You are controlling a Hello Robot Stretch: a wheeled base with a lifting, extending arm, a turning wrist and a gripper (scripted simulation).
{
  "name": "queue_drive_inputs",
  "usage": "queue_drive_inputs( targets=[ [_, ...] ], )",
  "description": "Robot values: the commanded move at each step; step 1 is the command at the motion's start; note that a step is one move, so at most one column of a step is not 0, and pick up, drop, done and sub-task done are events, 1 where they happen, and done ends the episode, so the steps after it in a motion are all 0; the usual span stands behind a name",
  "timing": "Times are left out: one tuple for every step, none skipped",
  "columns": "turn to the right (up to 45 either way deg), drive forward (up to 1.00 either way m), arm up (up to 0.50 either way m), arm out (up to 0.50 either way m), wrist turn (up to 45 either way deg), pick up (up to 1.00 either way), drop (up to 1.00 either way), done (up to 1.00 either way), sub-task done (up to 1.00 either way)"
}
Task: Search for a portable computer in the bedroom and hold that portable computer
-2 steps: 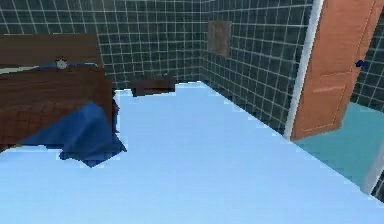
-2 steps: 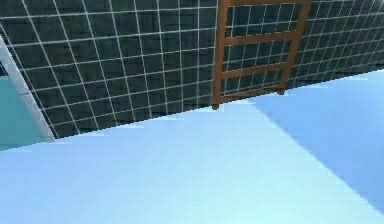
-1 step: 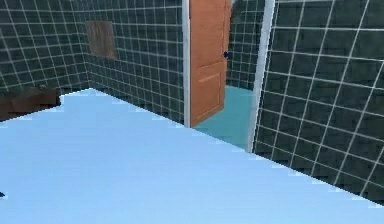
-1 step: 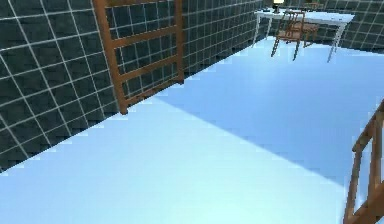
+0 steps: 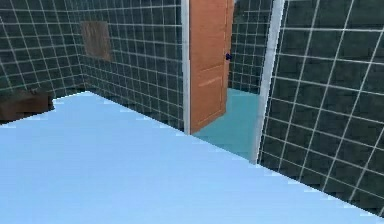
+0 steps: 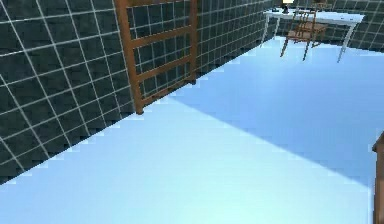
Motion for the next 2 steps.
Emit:
queue_drive_inputs(
  targets=[
    [6.0, 0.00, 0.00, 0.00, 0.0, 0.00, 0.00, 0.00, 0.00],
    [0.0, 1.00, 0.00, 0.00, 0.0, 0.00, 0.00, 0.00, 0.00]
  ],
)
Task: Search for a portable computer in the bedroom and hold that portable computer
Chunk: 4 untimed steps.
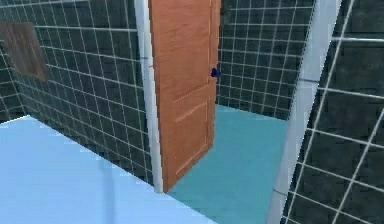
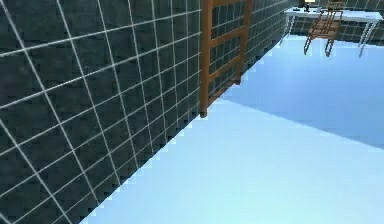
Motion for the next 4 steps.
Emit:
queue_drive_inputs(
  targets=[
    [0.0, 0.95, 0.00, 0.00, 0.0, 0.00, 0.00, 0.00, 0.00],
    [45.0, 0.00, 0.00, 0.00, 0.0, 0.00, 0.00, 0.00, 0.00],
    [9.0, 0.00, 0.00, 0.00, 0.0, 0.00, 0.00, 0.00, 0.00],
    [0.0, 0.65, 0.00, 0.00, 0.0, 0.00, 0.00, 0.00, 0.00]
  ],
)
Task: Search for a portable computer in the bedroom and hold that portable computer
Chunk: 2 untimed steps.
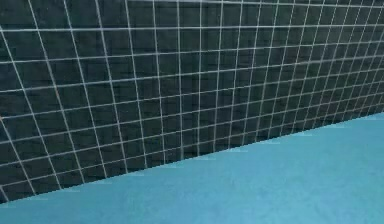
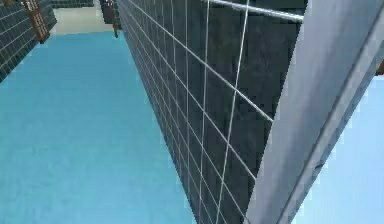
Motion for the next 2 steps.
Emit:
queue_drive_inputs(
  targets=[
    [45.0, 0.00, 0.00, 0.00, 0.0, 0.00, 0.00, 0.00, 0.00],
    [18.0, 0.00, 0.00, 0.00, 0.0, 0.00, 0.00, 0.00, 0.00]
  ],
)
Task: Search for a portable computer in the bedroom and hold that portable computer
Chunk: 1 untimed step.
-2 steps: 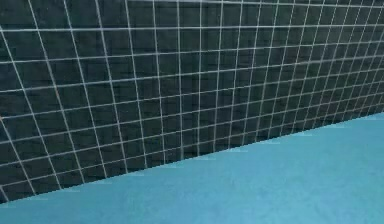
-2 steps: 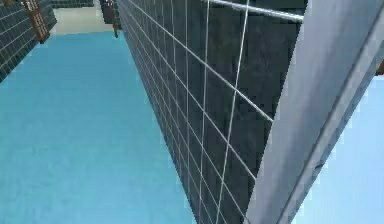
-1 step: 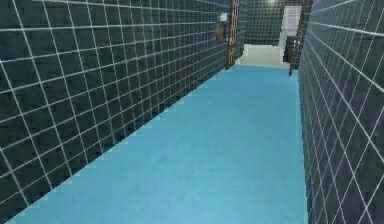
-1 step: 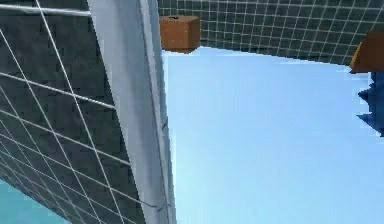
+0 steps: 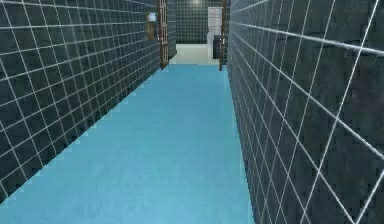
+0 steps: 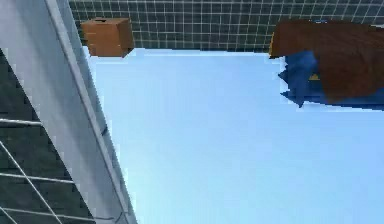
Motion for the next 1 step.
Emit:
queue_drive_inputs(
  targets=[
    [0.0, 1.00, 0.00, 0.00, 0.0, 0.00, 0.00, 0.00, 0.00]
  ],
)
